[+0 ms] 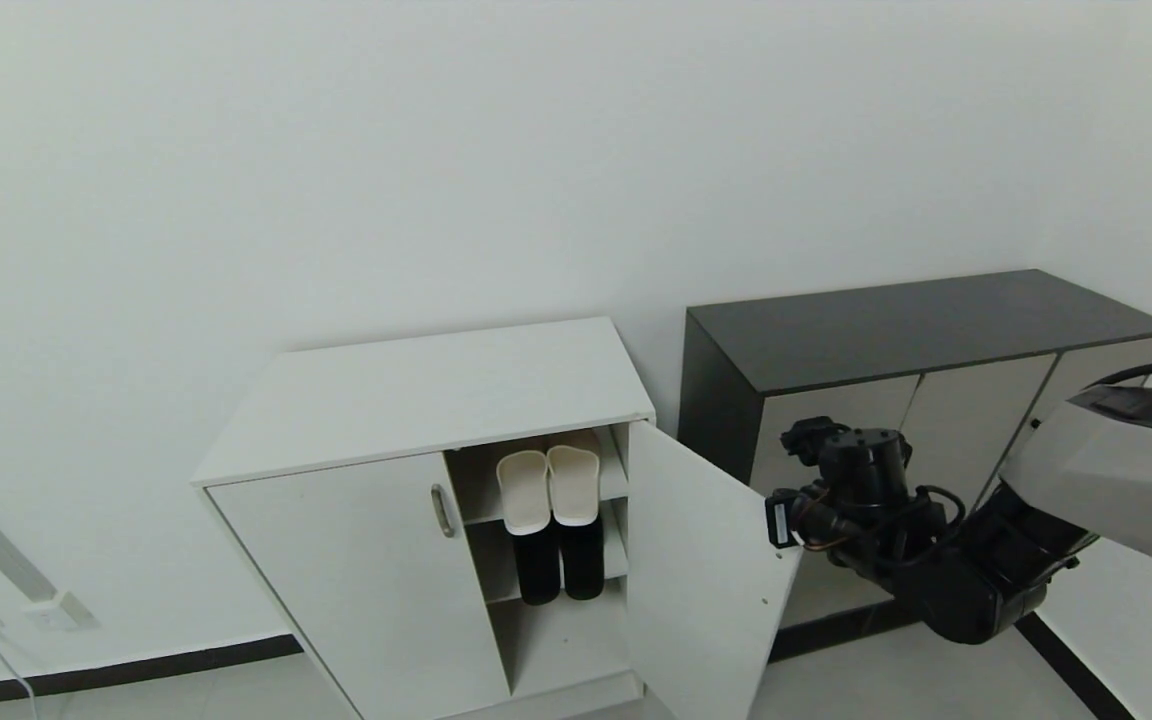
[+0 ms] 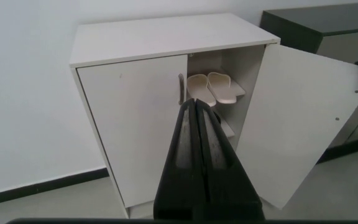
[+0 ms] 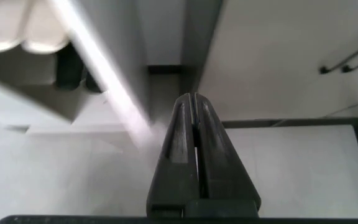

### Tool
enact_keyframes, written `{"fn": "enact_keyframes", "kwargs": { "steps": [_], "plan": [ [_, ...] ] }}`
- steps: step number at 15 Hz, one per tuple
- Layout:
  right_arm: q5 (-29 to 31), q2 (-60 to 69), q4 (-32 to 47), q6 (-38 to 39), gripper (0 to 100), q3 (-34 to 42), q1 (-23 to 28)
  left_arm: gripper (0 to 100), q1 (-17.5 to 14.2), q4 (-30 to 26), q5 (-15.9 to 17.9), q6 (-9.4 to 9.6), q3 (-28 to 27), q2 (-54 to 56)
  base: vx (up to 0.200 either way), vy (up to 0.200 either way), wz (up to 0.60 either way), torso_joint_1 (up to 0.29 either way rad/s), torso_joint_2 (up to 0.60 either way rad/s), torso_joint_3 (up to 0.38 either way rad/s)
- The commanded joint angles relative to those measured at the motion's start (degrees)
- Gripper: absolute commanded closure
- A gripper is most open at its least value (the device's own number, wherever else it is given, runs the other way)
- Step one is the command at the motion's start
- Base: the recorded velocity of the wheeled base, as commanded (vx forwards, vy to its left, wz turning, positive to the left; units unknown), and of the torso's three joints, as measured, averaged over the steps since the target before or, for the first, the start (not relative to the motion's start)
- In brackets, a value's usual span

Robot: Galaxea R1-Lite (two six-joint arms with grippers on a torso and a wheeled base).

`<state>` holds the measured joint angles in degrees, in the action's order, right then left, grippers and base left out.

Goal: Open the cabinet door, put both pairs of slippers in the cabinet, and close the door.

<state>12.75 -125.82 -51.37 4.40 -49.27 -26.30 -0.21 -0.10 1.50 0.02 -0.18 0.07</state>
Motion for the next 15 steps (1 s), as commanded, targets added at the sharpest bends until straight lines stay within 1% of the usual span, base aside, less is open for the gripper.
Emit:
{"fn": "enact_keyframes", "kwargs": {
  "steps": [1,6,8,10,13,15],
  "plan": [
    [0.0,3.1,0.0,0.1,100,2.7,-3.5,100,0.0,0.0,0.0,-0.02,0.0,-0.1,0.000,0.000,0.00,0.000,0.00,0.000],
    [0.0,5.5,-0.6,0.2,100,6.8,-10.4,100,0.0,0.0,0.0,-0.11,0.0,-0.1,0.000,0.000,0.00,0.000,0.00,0.000],
    [0.4,5.3,-5.8,-0.1,100,9.0,-13.0,100,0.0,0.0,0.0,-0.20,0.0,-0.1,0.000,0.000,0.00,0.000,0.00,0.000],
    [0.7,5.6,-6.9,-0.5,100,9.7,-13.5,100,0.0,0.0,0.0,-0.20,0.0,-0.1,0.000,0.000,0.00,0.000,0.00,0.000],
    [-1.4,5.7,-13.8,-3.0,100,13.1,-13.5,100,0.0,0.0,0.0,-0.11,0.0,-0.1,0.000,0.000,0.00,0.000,0.00,0.000],
    [-1.6,4.9,-15.9,-3.3,100,13.8,-13.3,100,0.0,0.0,0.0,-0.11,0.0,-0.1,0.000,0.000,0.00,0.000,0.00,0.000]
  ]
}}
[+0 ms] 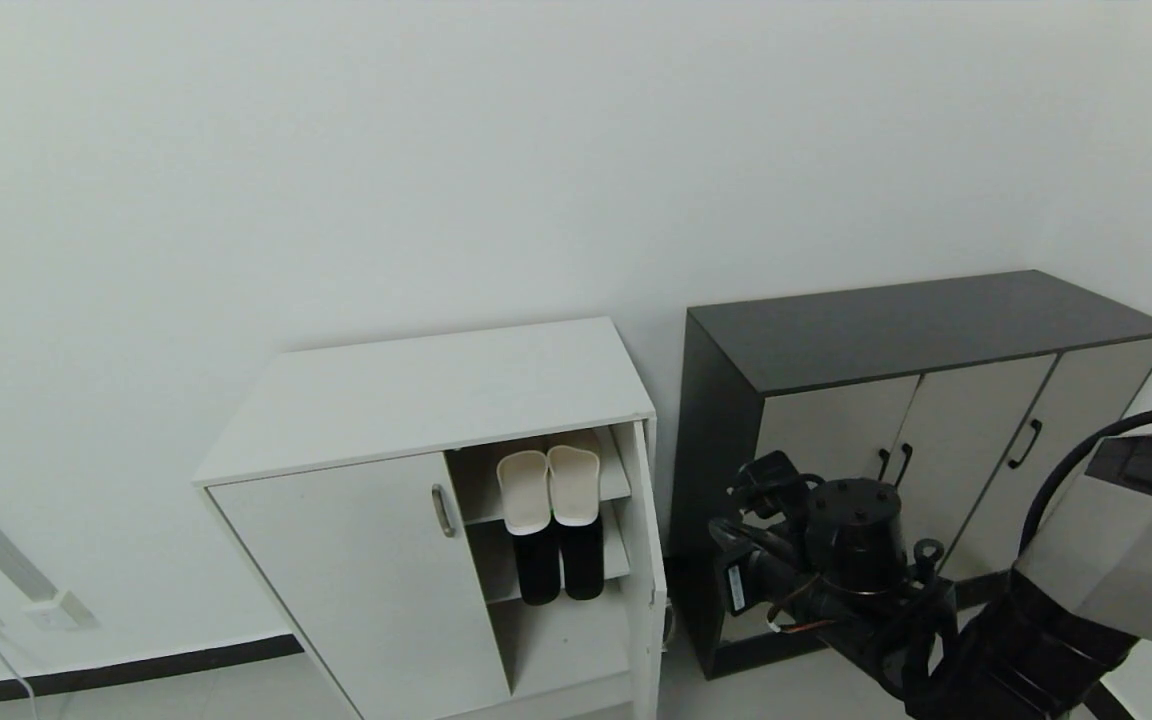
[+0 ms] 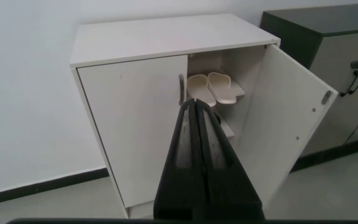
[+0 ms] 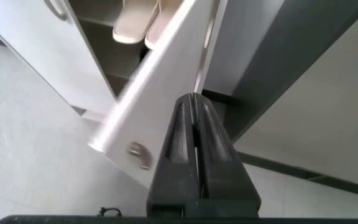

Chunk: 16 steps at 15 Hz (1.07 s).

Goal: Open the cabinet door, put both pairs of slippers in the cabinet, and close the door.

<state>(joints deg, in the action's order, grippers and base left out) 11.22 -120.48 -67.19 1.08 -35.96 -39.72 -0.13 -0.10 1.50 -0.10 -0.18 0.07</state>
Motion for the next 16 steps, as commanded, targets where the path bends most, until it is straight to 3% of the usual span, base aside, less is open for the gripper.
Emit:
{"fn": "enact_keyframes", "kwargs": {
  "steps": [1,7,13,16],
  "plan": [
    [0.0,-0.7,-0.2,0.0,100,0.5,0.1,100,0.0,0.0,0.0,-0.08,0.0,-0.1,0.000,0.000,0.00,0.000,0.00,0.000],
    [0.0,-0.7,-0.7,0.0,100,0.3,0.4,100,0.0,0.0,0.0,0.01,0.0,-0.1,0.000,0.000,0.00,0.000,0.00,0.000],
    [-0.1,-0.8,-2.1,-0.4,100,0.8,1.0,100,0.0,0.0,0.0,0.10,0.0,-0.1,0.000,0.000,0.60,0.000,0.00,0.002],
    [-0.1,-1.0,-3.8,-2.5,100,1.5,1.9,100,0.0,0.0,0.0,0.01,0.0,-0.1,0.000,0.000,0.00,0.000,0.00,0.000]
  ]
}}
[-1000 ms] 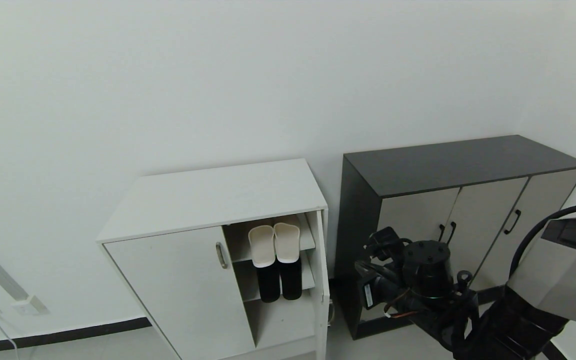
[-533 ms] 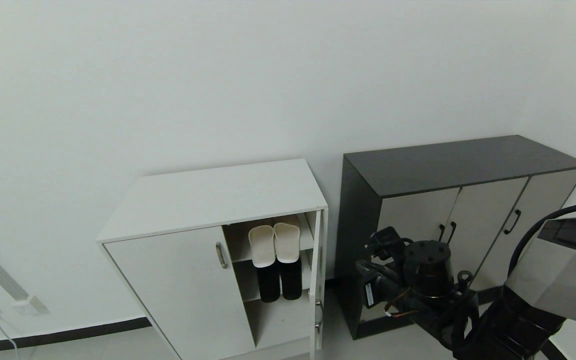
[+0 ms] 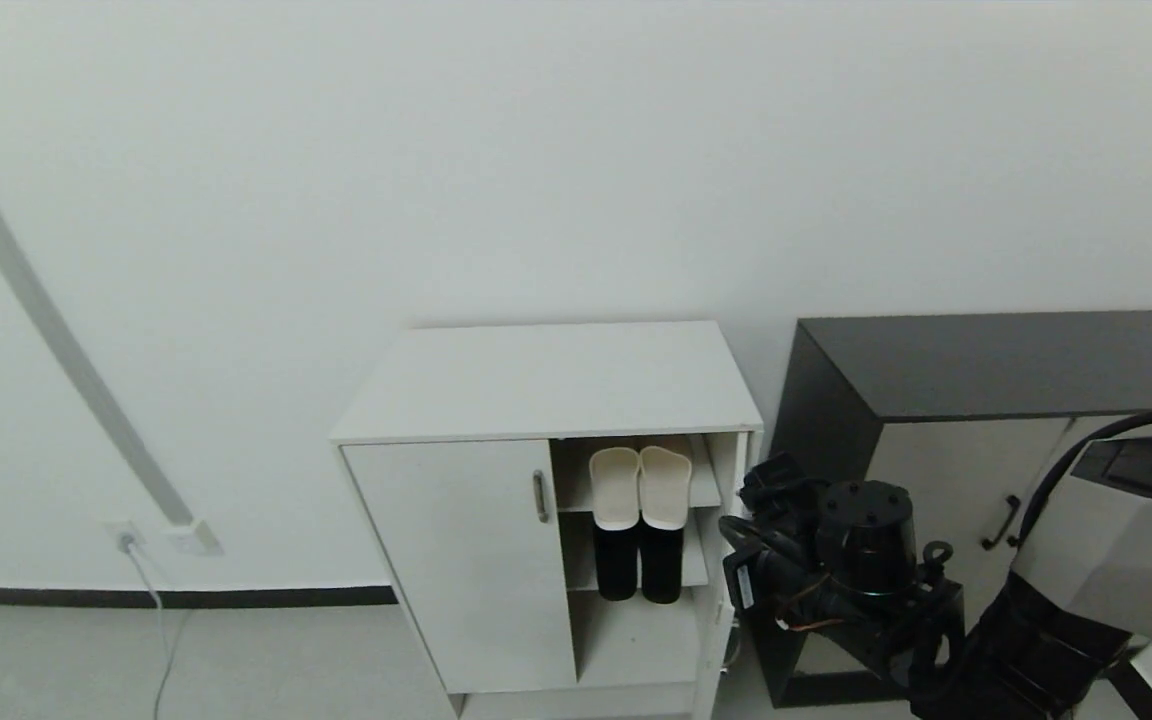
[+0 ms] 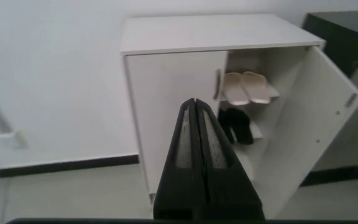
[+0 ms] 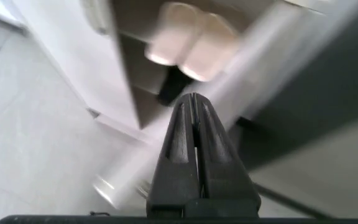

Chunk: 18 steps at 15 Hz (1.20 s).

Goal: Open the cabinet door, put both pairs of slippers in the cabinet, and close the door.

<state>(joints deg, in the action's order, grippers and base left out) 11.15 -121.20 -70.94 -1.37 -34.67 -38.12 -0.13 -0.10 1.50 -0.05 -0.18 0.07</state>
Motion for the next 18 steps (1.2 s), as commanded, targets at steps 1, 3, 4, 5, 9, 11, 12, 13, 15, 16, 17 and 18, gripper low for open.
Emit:
{"fn": "enact_keyframes", "kwargs": {
  "steps": [1,3,4,5,9,11,12,13,15,16,17,18],
  "plan": [
    [0.0,-0.3,-0.3,-0.1,100,0.3,0.5,100,0.0,0.0,0.0,-0.04,0.0,-0.1,0.000,0.000,0.00,0.000,0.00,0.000],
    [0.4,0.0,-0.4,-0.4,100,0.2,1.1,100,0.0,0.0,0.0,-0.04,0.0,-0.1,0.000,0.000,0.00,0.000,0.00,0.000],
    [0.4,0.3,-0.1,-0.9,100,0.3,1.6,100,0.0,0.0,0.0,-0.04,0.0,-0.1,0.000,0.000,0.00,0.000,0.00,0.000],
    [0.8,0.5,0.1,-2.8,100,0.5,2.3,100,0.0,0.0,0.0,-0.04,0.0,-0.1,0.000,0.000,0.00,0.000,0.00,0.000],
    [3.3,1.5,4.3,-5.3,100,1.0,4.5,100,0.0,0.0,0.0,-0.04,0.0,-0.1,0.000,0.000,0.00,0.000,0.00,0.000],
    [3.3,1.3,6.9,-5.3,100,0.9,4.9,100,0.0,0.0,0.0,-0.04,0.0,-0.1,0.000,0.000,0.00,0.000,0.00,0.000],
    [3.3,0.7,7.0,-5.3,100,0.9,4.8,100,0.0,0.0,0.0,-0.04,0.0,-0.1,0.000,0.000,0.00,0.000,0.00,0.000],
    [3.3,-0.2,7.0,-5.4,100,0.8,4.7,100,0.0,0.0,0.0,-0.04,0.0,-0.1,0.000,0.000,0.00,0.000,0.00,0.000],
    [2.9,-1.9,6.7,-4.9,100,0.4,3.8,100,0.0,0.0,0.0,-0.04,0.0,-0.1,0.000,0.000,0.00,0.000,0.00,0.000],
    [2.6,-2.6,6.2,-4.3,100,0.1,3.1,100,0.0,0.0,0.0,-0.13,0.0,-0.1,0.000,0.000,0.00,0.000,0.00,0.000],
    [2.3,-3.2,5.5,-3.3,100,0.0,2.3,100,0.0,0.0,0.0,-0.13,0.0,-0.1,0.000,0.000,0.00,0.000,0.00,0.000],
    [1.9,-4.0,3.5,0.0,100,-0.8,0.9,100,0.0,0.0,0.0,-0.13,0.0,-0.1,0.000,0.000,0.00,0.000,0.00,0.000]
  ]
}}
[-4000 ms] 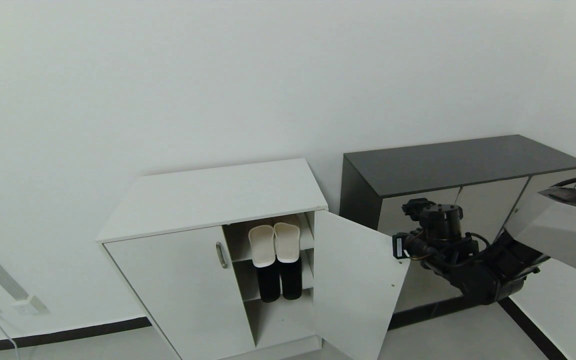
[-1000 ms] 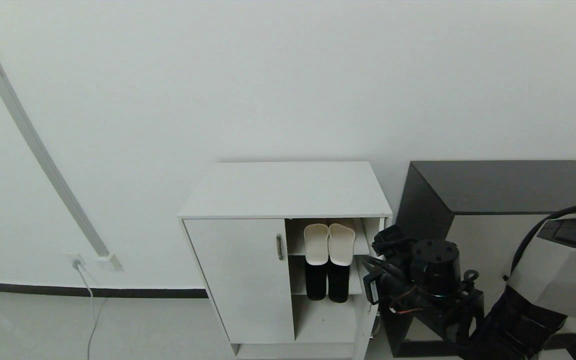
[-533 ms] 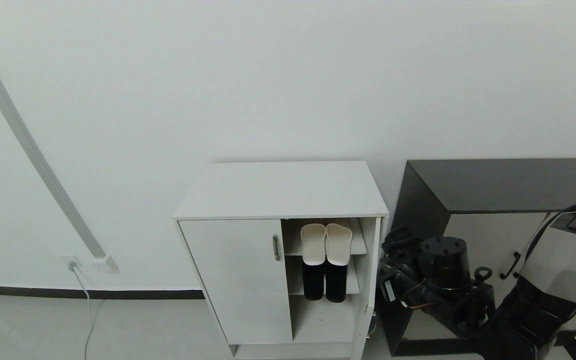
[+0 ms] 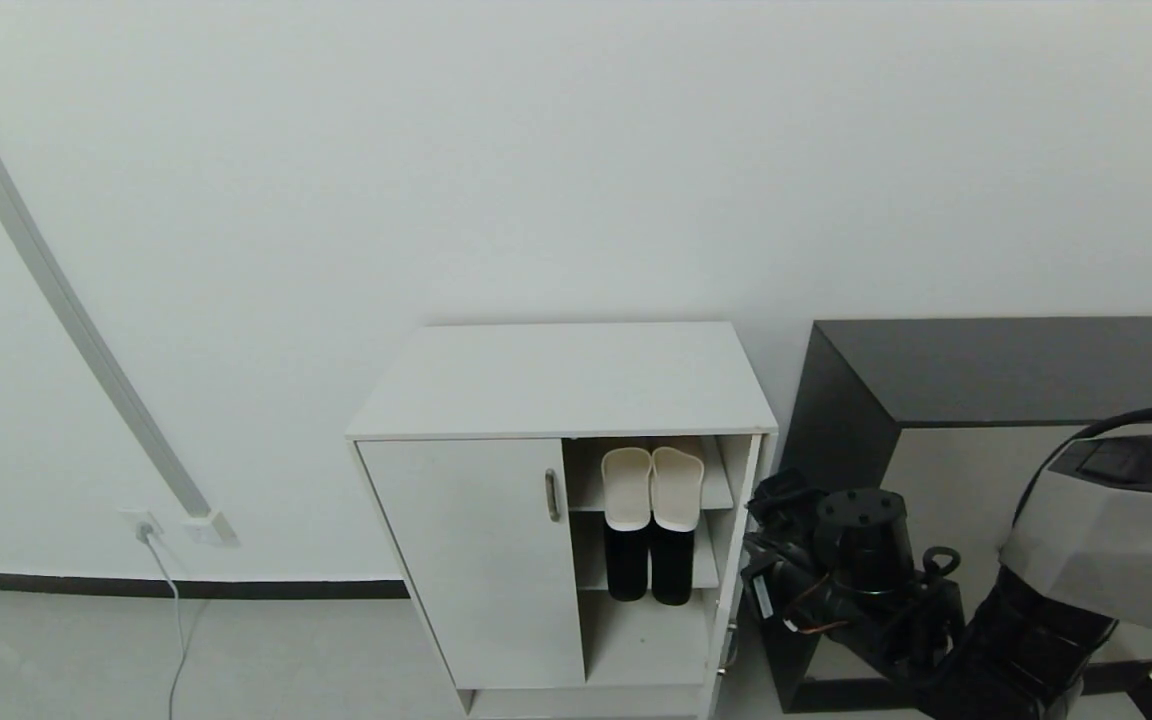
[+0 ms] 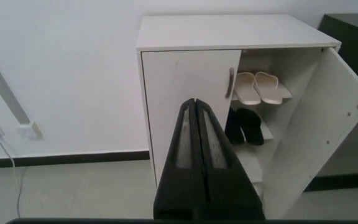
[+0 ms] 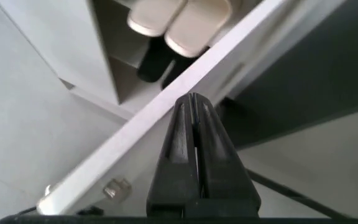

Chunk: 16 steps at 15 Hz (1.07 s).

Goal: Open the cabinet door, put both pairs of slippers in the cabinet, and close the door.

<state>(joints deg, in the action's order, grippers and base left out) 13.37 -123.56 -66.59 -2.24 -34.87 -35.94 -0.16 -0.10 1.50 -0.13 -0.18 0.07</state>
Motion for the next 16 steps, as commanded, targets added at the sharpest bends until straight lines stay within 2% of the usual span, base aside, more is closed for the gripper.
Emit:
{"fn": "enact_keyframes", "kwargs": {
  "steps": [1,5,8,11,16],
  "plan": [
    [-0.8,-1.9,-1.8,2.2,100,-0.9,-1.8,100,0.0,0.0,0.0,-0.04,0.0,-0.1,0.000,0.000,0.00,0.000,0.00,0.000],
    [-4.2,-1.9,-5.0,5.2,100,-0.8,-2.0,100,0.0,0.0,0.0,-0.04,0.0,-0.1,0.000,0.000,0.00,0.000,0.00,0.000],
    [-8.2,-2.1,-11.7,5.2,100,4.1,-2.0,100,0.0,0.0,-0.1,-0.04,0.0,-0.1,0.000,0.000,0.00,0.000,0.00,0.000],
    [-9.3,-4.1,-17.4,5.1,100,7.5,-2.0,100,0.0,0.0,0.0,0.05,0.0,-0.1,0.000,0.000,0.00,0.000,0.00,0.000],
    [-9.5,-5.9,-20.3,4.8,100,8.8,-2.5,100,0.0,0.0,0.0,0.05,0.0,-0.1,0.200,0.000,0.00,0.000,0.00,0.002]
  ]
}}
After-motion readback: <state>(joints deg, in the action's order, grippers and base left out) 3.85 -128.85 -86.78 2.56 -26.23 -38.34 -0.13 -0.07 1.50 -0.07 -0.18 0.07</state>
